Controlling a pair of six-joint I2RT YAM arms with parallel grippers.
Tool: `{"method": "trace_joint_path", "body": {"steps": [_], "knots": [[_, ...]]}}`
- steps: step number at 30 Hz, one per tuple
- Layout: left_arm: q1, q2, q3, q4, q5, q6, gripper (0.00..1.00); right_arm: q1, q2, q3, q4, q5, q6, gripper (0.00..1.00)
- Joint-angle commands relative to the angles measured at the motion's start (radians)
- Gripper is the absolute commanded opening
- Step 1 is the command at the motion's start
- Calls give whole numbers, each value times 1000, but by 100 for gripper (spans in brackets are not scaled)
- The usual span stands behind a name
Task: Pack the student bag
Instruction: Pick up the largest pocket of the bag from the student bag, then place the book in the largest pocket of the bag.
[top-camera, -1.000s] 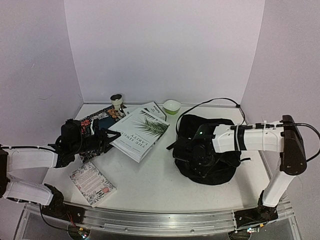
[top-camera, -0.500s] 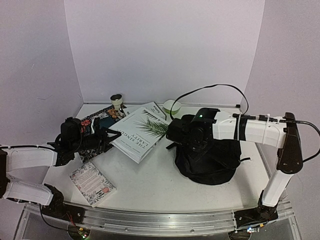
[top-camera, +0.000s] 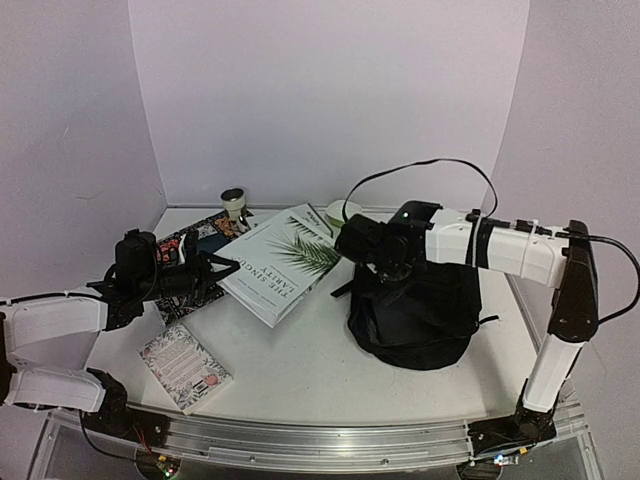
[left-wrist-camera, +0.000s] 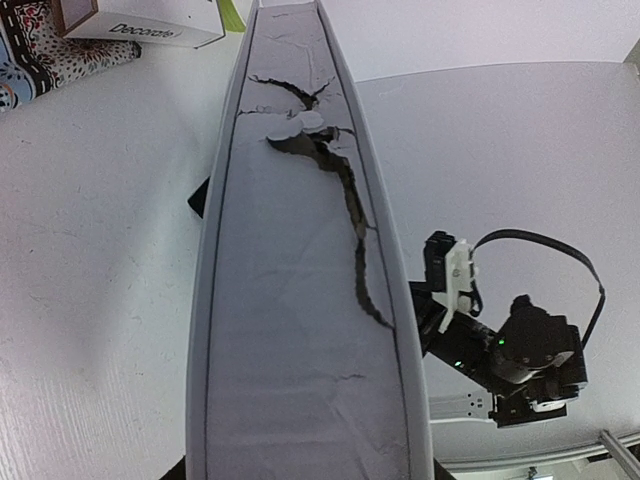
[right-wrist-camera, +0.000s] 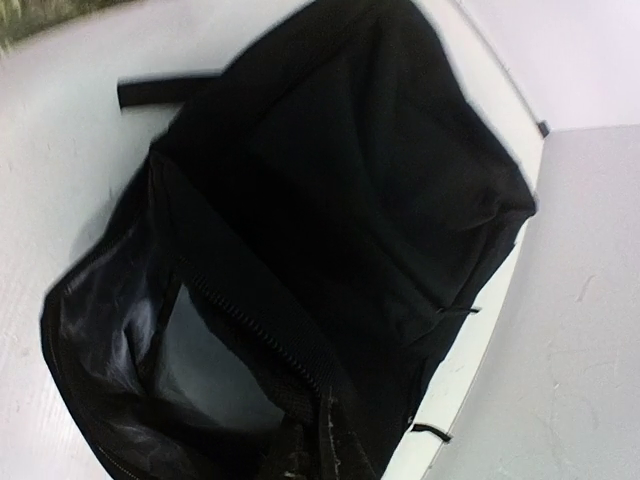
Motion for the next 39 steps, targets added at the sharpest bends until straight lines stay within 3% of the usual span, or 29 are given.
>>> {"method": "trace_joint_path", "body": {"steps": [1,4,12,14,18,20,29,36,39], "knots": [[5,-40,52,38,32,24,23,7,-57,-152,7,-49,7,18],[5,-28,59,37,43,26,23,6,-87,-234,32,-49,16,29],[5,-7,79,35,54,33,23,6,-85,-348,74,-53,42,42],[5,-13,77,35,58,32,23,6,-89,-365,76,-50,49,39],[5,-25,67,33,65,30,23,6,-126,-333,68,-52,36,7],[5,-28,64,31,74,29,23,6,-135,-268,48,-42,27,0],[5,-87,67,16,201,2,21,-20,-10,118,-99,85,17,0],[5,-175,29,-43,226,-9,20,-84,77,265,-114,77,41,0],[5,-205,53,-156,190,41,20,-133,109,294,-125,72,63,0]]}}
